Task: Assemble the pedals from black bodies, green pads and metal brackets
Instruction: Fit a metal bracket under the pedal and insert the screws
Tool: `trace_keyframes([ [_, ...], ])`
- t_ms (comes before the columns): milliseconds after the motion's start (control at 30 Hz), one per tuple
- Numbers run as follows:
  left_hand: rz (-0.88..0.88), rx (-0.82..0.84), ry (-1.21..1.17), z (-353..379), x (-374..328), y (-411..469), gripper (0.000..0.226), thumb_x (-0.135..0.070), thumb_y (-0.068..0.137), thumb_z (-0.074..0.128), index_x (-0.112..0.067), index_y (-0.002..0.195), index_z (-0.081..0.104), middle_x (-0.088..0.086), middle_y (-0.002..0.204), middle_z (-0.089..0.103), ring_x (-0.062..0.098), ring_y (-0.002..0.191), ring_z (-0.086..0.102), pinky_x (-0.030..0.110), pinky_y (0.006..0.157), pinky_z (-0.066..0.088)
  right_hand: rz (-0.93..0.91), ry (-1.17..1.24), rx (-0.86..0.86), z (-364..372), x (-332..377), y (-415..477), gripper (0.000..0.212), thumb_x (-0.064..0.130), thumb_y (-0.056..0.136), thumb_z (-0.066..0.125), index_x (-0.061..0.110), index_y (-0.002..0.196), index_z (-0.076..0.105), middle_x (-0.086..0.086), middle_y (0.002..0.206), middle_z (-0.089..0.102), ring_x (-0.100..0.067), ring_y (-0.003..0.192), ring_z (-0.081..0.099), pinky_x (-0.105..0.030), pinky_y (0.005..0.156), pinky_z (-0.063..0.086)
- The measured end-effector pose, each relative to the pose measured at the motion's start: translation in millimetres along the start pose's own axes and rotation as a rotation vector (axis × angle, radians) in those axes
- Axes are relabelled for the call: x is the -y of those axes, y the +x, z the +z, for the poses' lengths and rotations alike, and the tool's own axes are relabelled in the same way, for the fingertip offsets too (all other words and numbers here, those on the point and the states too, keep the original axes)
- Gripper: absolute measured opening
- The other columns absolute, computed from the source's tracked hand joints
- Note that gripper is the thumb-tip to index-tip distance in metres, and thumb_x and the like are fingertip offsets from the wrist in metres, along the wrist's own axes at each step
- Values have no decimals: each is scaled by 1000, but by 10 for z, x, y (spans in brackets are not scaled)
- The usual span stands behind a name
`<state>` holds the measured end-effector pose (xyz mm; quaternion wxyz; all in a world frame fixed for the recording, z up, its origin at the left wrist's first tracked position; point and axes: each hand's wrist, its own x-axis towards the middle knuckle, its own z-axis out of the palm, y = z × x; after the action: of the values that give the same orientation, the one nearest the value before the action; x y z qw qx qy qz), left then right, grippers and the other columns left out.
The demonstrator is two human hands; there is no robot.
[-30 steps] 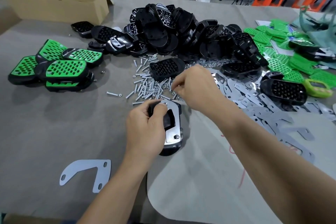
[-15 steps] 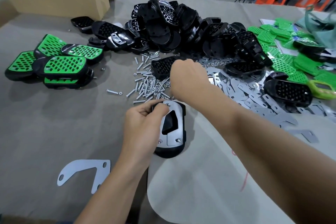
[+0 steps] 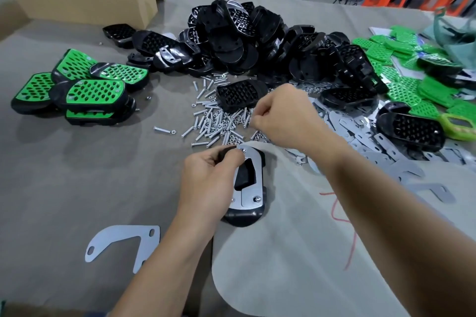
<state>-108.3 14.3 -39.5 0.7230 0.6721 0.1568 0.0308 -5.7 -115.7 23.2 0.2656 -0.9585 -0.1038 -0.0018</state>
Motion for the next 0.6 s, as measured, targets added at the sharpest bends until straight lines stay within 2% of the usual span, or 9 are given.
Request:
trace_keyframes([
  [67, 6, 2, 17, 5, 6, 4, 38, -43, 69, 65, -8, 82, 72, 4, 70, 54, 18, 67, 46, 36, 62, 38, 15, 188, -18, -99, -50, -194, 14, 16, 78, 71, 22, 68, 78, 9, 53, 66, -2, 47, 54, -12, 44, 41],
  [133, 19, 8, 36, 17, 2, 12, 32, -40, 74, 66, -10, 81, 72, 1, 67, 56, 16, 64, 48, 35, 61, 39, 0, 308, 16, -137, -39, -397, 15, 15, 77, 74, 23, 64, 76, 13, 49, 61, 0, 42, 49, -11, 43, 37],
  [267, 67, 28, 63, 18, 3, 26, 26, -36, 82, 67, -12, 79, 75, 1, 66, 59, 15, 63, 48, 35, 60, 38, -30, 333, -4, -20, 19, -587, 20, 15, 78, 76, 25, 62, 73, 20, 45, 56, 2, 42, 50, -6, 44, 34],
  [400, 79, 22, 46, 12, 11, 19, 31, -40, 82, 68, -9, 79, 74, 5, 68, 57, 17, 66, 46, 38, 62, 36, -4, 457, -37, 64, -12, -634, 14, 14, 81, 78, 22, 70, 77, 17, 58, 66, 2, 48, 55, -12, 50, 43],
  [500, 76, 15, 39, 14, 12, 23, 31, -42, 82, 68, -11, 80, 75, 6, 69, 59, 18, 66, 48, 39, 62, 38, -8, 553, -34, 106, -34, -666, 13, 9, 79, 80, 20, 72, 78, 6, 67, 72, -4, 58, 63, -24, 58, 55],
  [600, 86, 18, 47, 15, 32, 34, 31, -42, 81, 68, -11, 82, 75, 4, 69, 58, 17, 66, 48, 39, 62, 38, 2, 624, -5, 112, -71, -696, 17, 2, 77, 81, 19, 76, 79, -2, 70, 73, -9, 63, 63, -30, 67, 59],
])
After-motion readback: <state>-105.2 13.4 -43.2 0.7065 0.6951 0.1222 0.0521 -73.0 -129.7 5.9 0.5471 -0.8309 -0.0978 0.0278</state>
